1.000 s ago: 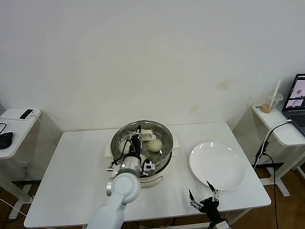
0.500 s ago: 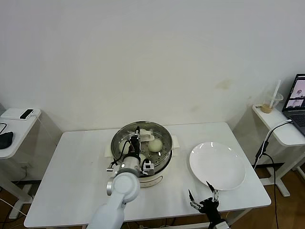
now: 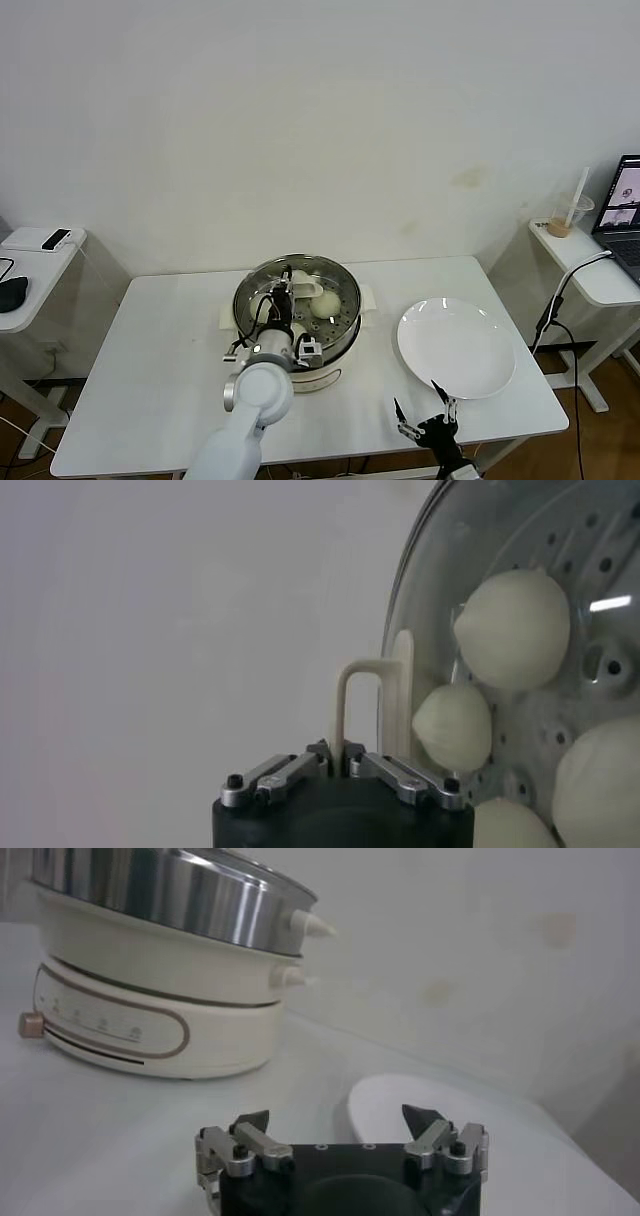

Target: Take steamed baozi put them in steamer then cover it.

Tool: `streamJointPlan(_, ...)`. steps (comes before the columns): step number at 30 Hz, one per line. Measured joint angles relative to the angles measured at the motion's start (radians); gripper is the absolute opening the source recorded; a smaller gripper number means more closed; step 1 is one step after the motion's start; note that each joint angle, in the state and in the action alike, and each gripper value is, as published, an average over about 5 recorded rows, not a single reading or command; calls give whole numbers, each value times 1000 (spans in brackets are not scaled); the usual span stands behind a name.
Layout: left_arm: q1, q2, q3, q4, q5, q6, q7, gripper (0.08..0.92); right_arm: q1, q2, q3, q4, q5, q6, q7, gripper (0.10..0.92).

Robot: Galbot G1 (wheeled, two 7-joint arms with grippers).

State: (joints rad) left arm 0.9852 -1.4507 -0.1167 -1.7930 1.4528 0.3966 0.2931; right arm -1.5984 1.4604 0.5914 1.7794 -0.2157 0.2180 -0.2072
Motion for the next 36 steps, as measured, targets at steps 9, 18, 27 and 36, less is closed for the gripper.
streamJointPlan(9,34,12,4,-52,-9,0,-9,550,-3,0,-1,2,-3,-1,0,823)
streamJointPlan(18,115,39,4,-158,-40,-14,-36,792,-10,-13,0,1,5,-3,0,823)
streamJointPlan(27,268,69,-27,-331,-159,-37,-96,823,-20,-37,-1,4,26,-1,-2,823)
streamJointPlan(36,503,49,-184,-464,-523,-145,-272,823,-39,-89,8,32,85,0,-8,823)
